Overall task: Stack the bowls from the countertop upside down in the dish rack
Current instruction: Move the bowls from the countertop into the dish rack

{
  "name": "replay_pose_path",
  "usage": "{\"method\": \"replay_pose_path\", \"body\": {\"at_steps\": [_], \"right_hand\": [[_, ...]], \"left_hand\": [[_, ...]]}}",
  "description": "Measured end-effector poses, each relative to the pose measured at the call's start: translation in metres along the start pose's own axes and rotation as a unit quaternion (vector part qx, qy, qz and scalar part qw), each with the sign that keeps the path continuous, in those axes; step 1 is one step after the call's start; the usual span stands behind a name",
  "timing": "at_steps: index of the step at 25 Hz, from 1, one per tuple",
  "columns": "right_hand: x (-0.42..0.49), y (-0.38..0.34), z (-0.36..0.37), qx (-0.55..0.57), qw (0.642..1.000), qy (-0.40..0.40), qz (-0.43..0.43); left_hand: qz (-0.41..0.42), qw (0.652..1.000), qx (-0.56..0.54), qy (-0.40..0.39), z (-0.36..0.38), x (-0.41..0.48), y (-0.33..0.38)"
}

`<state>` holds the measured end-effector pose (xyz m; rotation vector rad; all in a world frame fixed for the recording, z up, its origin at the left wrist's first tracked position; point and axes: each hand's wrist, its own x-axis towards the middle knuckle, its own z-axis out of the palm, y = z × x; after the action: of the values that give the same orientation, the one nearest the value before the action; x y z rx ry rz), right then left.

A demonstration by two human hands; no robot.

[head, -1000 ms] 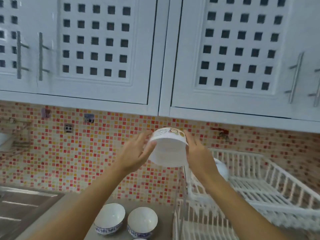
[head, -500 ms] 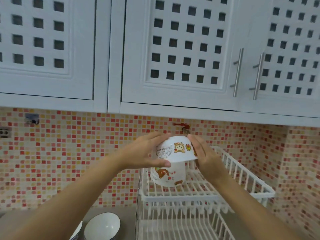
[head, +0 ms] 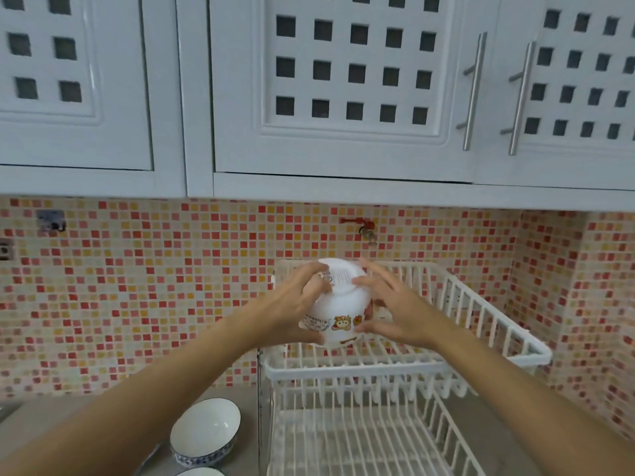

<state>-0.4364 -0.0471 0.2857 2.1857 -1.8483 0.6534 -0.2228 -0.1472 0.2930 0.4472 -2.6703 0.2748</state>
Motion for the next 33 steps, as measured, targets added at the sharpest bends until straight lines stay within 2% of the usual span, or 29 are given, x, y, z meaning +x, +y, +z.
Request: {"method": "replay_pose_path", "body": {"at_steps": [9,15,20,26,33], "right_hand": [[0.0,0.014,0.014,-0.087,0.995,-0.029,-0.033],[-0.004,0.012,0.014,-0.165,0.985,-0.041,-0.024],[-0.006,0.011,0.012,-0.17,0.985,-0.028,-0.012],[-0.008,0.011,0.01,-0.107,0.993,-0.039,0.008],[-0.012,0.0,-0.001,-0.078,0.995,-0.038,0.044]], "left_hand": [[-0.056,0.995,0.006,-0.077,0.018,-0.001,-0.006],[-0.048,0.996,-0.024,-0.075,0.016,-0.003,-0.005],[-0.032,0.998,-0.013,-0.06,0.015,-0.003,-0.003],[-0.028,0.997,0.008,-0.068,0.013,-0.004,-0.002],[-0.059,0.995,-0.01,-0.081,0.006,-0.007,-0.002]]}}
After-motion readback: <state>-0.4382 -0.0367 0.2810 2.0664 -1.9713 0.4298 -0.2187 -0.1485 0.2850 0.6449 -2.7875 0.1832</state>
